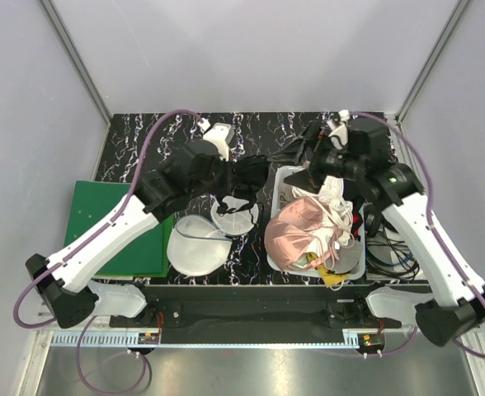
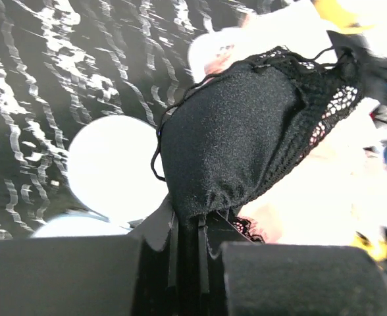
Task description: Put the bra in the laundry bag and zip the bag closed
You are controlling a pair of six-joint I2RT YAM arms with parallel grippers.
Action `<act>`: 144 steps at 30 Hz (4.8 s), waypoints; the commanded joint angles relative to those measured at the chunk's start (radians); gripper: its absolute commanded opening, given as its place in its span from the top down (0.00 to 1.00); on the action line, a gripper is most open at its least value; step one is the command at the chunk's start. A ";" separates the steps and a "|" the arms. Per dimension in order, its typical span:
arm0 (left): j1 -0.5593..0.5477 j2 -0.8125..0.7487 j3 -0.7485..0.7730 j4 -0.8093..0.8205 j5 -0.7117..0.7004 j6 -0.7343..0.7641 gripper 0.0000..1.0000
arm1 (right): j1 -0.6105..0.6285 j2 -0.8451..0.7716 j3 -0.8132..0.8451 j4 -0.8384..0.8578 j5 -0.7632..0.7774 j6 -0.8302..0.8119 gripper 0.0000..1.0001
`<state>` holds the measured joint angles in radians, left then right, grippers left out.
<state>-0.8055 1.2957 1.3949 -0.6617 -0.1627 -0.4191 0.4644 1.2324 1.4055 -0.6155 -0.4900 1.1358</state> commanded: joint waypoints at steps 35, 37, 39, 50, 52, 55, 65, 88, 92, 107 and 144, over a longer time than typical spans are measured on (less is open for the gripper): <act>0.049 -0.131 -0.065 0.108 1.069 -0.155 0.99 | 0.135 -0.166 -0.211 0.097 -0.503 -0.834 0.48; 0.054 -0.142 -0.056 0.112 1.051 -0.158 0.93 | 0.135 -0.162 -0.214 0.092 -0.475 -0.814 0.65; 0.068 -0.162 -0.056 0.120 1.036 -0.158 0.82 | 0.135 -0.162 -0.211 0.089 -0.423 -0.798 0.91; 0.287 -0.455 -0.345 0.345 1.057 -0.274 0.34 | 0.135 -0.277 -0.191 0.085 -0.246 -0.691 1.00; 0.287 -0.493 -0.430 0.468 1.063 -0.320 0.31 | 0.135 -0.283 -0.177 0.082 -0.236 -0.670 1.00; 0.287 -0.550 -0.542 0.597 1.054 -0.392 0.14 | 0.135 -0.283 -0.155 0.083 -0.232 -0.633 1.00; 0.287 -0.533 -0.683 0.777 1.017 -0.429 0.17 | 0.135 -0.295 -0.132 0.088 -0.239 -0.559 1.00; 0.287 -0.549 -0.501 0.360 0.801 -0.227 1.00 | 0.135 -0.215 -0.146 0.100 0.043 -0.541 1.00; 0.287 -0.549 -0.392 0.150 0.744 -0.165 1.00 | 0.135 -0.165 -0.088 -0.006 0.188 -0.591 1.00; 0.289 -0.198 -0.068 0.203 0.824 -0.230 1.00 | 0.137 0.094 0.019 0.008 0.148 -0.680 1.00; 0.482 -0.140 0.030 -0.058 0.718 -0.034 0.01 | 0.019 0.328 -0.126 0.521 -0.295 -0.265 1.00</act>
<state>-0.4088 1.3048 1.5101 -0.8051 0.4873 -0.5426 0.5446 1.6020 1.2373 -0.1406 -0.6956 0.8085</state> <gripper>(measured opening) 0.719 0.121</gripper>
